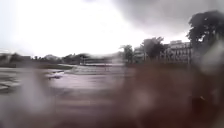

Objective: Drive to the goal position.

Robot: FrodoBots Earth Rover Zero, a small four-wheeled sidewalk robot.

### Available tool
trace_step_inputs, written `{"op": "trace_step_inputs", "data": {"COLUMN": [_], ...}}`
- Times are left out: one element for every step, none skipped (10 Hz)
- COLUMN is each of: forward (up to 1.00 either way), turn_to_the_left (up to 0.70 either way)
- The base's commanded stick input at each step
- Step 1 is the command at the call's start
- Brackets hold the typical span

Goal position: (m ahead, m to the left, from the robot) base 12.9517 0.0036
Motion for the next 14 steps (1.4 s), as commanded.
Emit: {"op": "trace_step_inputs", "data": {"forward": [0.45,0.45,0.45,0.45,0.45,0.45,0.45,0.45,0.45,0.45,0.45,0.45,0.45,0.45], "turn_to_the_left": [0.0,0.0,0.0,0.0,0.0,0.0,0.0,0.0,0.0,0.0,0.0,0.0,0.0,0.0]}}
